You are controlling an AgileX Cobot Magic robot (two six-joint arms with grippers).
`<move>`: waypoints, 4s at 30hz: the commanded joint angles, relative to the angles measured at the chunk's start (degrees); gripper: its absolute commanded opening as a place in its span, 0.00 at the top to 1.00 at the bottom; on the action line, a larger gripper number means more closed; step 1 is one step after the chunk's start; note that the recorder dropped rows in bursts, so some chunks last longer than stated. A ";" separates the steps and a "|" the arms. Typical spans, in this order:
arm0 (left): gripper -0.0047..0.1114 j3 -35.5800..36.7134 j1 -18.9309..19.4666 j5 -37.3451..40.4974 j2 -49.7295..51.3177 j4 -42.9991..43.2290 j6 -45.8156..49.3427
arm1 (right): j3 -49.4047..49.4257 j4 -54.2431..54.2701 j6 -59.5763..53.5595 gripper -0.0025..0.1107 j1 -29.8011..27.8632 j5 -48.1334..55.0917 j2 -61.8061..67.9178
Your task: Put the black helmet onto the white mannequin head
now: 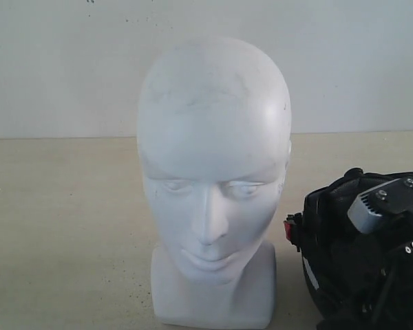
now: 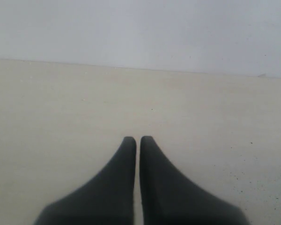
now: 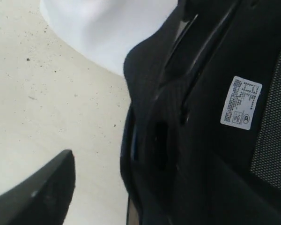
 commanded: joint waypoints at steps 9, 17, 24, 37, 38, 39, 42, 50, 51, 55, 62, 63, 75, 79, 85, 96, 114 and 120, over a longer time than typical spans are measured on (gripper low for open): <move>0.92 0.17 0.18 -0.08 -0.10 0.37 0.15 | 0.20 -0.08 1.36 0.35 0.09 -4.48 4.28; 0.92 0.17 0.18 -0.08 -0.10 0.37 0.15 | -1.91 -0.43 -0.01 0.35 0.74 -3.42 7.01; 0.92 0.17 0.18 -0.08 -0.10 0.37 0.15 | -2.21 -6.00 3.89 0.35 5.21 -5.61 10.24; 0.92 0.17 0.18 -0.08 -0.10 0.37 0.15 | -2.21 -8.10 6.13 0.49 5.31 -8.11 13.32; 0.92 0.17 0.18 -0.08 -0.10 0.37 0.15 | -2.21 -8.10 6.13 0.52 5.31 -7.94 13.73; 0.92 0.17 0.18 -0.08 -0.10 0.37 0.15 | -2.21 -8.10 6.13 0.56 5.31 -7.85 13.93; 0.92 0.17 0.18 -0.08 -0.10 0.37 0.15 | -2.21 -8.10 6.13 0.71 5.31 -7.70 14.03; 0.92 0.17 0.18 -0.08 -0.10 0.37 0.15 | -10.98 -7.60 15.53 0.98 5.31 5.97 10.88; 0.92 0.17 0.18 -0.08 -0.10 0.37 0.15 | -12.07 -7.89 16.71 0.98 5.31 7.02 9.54; 0.92 0.17 0.18 -0.08 -0.10 0.37 0.15 | -14.68 -13.42 21.42 0.98 5.31 11.62 4.24; 0.92 0.17 0.18 -0.08 -0.10 0.37 0.15 | -14.68 -17.33 26.33 0.98 5.31 15.63 -5.96; 0.92 0.17 0.18 -0.08 -0.10 0.37 0.15 | -14.68 -17.11 26.59 0.98 5.31 15.76 -6.80; 0.92 0.17 0.18 -0.08 -0.10 0.37 0.15 | -23.10 -21.33 42.86 0.98 5.31 21.28 -24.15; 0.92 0.17 0.18 -0.08 -0.10 0.37 0.15 | -29.40 -29.79 53.82 0.98 6.07 18.37 -24.40; 0.92 0.17 0.18 -0.08 -0.10 0.37 0.15 | -35.24 -47.24 78.61 0.98 13.44 7.43 -24.80; 0.92 0.17 0.18 -0.08 -0.10 0.37 0.15 | -35.48 -90.63 129.40 0.98 36.40 -9.72 -24.80; 0.92 0.17 0.18 -0.08 -0.10 0.37 0.15 | -44.51 -113.96 156.25 0.98 43.98 -17.92 -24.81; 0.92 0.17 0.18 -0.08 -0.10 0.37 0.15 | -51.22 -109.89 156.25 0.98 43.98 -22.59 -22.44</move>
